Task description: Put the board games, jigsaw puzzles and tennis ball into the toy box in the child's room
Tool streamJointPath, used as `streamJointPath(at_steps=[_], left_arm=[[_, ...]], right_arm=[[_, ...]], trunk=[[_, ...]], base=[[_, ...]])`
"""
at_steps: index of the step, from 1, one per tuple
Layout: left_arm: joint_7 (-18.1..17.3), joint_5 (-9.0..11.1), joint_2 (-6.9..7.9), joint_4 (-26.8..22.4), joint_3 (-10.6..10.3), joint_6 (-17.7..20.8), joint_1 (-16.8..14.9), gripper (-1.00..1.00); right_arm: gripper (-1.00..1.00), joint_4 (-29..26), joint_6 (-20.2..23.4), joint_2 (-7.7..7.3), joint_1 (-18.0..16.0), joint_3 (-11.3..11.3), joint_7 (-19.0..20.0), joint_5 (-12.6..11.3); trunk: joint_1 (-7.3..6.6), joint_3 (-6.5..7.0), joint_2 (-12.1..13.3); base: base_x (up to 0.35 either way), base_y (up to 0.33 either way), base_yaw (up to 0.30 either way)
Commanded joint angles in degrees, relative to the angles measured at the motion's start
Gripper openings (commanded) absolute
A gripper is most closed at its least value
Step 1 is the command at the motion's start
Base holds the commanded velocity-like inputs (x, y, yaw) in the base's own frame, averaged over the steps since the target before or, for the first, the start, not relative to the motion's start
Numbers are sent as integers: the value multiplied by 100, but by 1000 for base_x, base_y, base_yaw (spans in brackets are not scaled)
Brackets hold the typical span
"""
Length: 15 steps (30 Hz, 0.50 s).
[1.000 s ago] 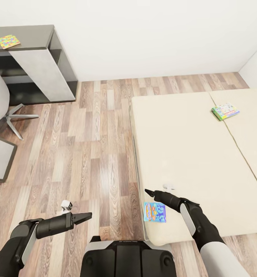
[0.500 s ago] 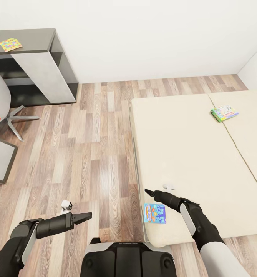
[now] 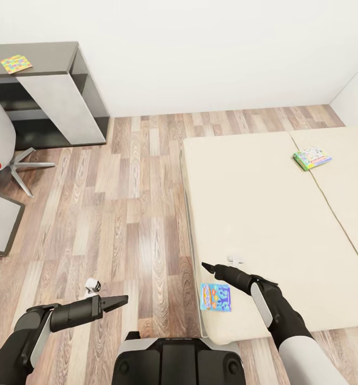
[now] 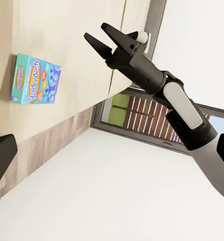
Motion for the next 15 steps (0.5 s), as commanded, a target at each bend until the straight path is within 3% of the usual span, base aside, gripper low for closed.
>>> streamJointPath(at_steps=[1, 15], left_arm=[[-17, 4, 1, 1, 0, 60, -1, 100], [-17, 4, 1, 0, 0, 60, -1, 100]], right_arm=[[100, -3, 47, 6, -2, -20, 13, -39], [100, -3, 44, 7, -2, -20, 13, -29]], trunk=[[3, 2, -8], [3, 131, -8]], base=[[0, 0, 0], [0, 0, 0]])
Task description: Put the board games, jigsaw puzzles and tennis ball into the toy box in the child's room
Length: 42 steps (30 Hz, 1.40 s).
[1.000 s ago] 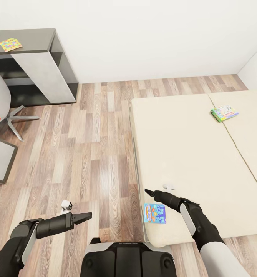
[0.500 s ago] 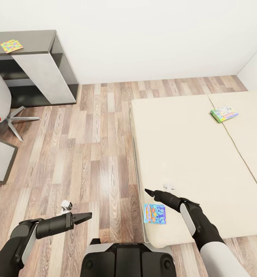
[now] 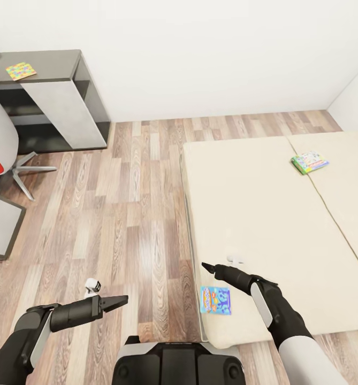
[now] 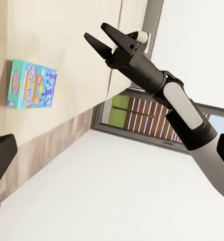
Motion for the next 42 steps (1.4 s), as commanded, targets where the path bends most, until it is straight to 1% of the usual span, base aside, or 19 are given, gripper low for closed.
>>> streamJointPath(at_steps=[1, 27, 39, 42], left_arm=[[-17, 4, 1, -2, 0, 60, -1, 100], [-17, 4, 3, -2, 0, 60, -1, 100], [-17, 4, 4, -1, 0, 60, -1, 100], [-17, 4, 8, -2, 0, 60, -1, 100]], right_arm=[[100, -3, 49, 5, -2, -20, 14, -40], [100, -3, 49, 40, -2, -20, 14, 2], [100, -28, 96, 33, -2, -22, 23, 2], [100, -46, 117, 22, -2, -33, 28, -33]], trunk=[[3, 3, -8], [3, 249, -8], [3, 363, -8], [3, 391, -8]], base=[[0, 0, 0], [0, 0, 1], [0, 0, 58], [0, 0, 71]])
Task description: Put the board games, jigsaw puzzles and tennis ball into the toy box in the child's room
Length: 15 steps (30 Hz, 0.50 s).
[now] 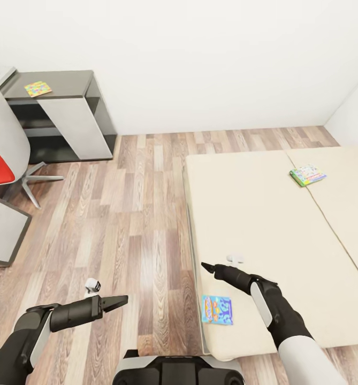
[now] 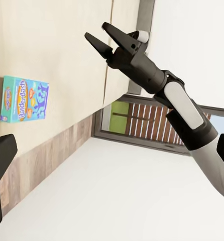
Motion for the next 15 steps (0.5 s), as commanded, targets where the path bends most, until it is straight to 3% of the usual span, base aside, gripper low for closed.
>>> streamJointPath(at_steps=[1, 15], left_arm=[[-17, 4, 2, -1, -1, 60, -2, 100], [-14, 4, -2, 65, 1, 60, -2, 100]], right_arm=[[100, -10, 71, 2, -1, -31, 25, -52], [100, 14, 189, 12, 6, -42, 7, -57]], trunk=[[3, 3, -8], [3, 135, -8]], base=[[0, 0, 72], [0, 0, 72]])
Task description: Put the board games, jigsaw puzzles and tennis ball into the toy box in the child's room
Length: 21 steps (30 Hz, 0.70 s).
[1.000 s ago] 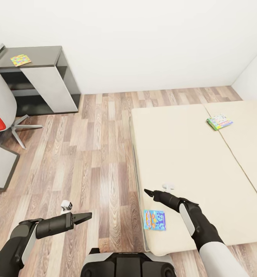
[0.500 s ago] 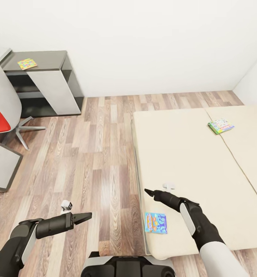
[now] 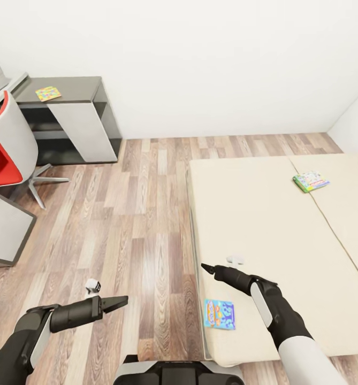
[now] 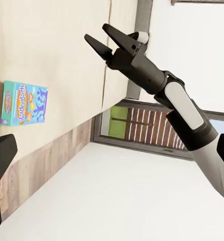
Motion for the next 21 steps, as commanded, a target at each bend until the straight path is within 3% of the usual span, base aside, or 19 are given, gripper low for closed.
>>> streamJointPath(at_steps=[1, 21], left_arm=[[-6, 4, 0, 34, 2, 60, -5, 100], [94, 4, -2, 110, 12, 57, -11, 100]], right_arm=[[100, 1, 50, 9, -2, -17, 9, -17], [100, 22, 43, 18, -2, 7, -7, 8]], trunk=[[3, 3, -9], [3, 192, -9]], base=[[0, 0, 72], [0, 0, 72]])
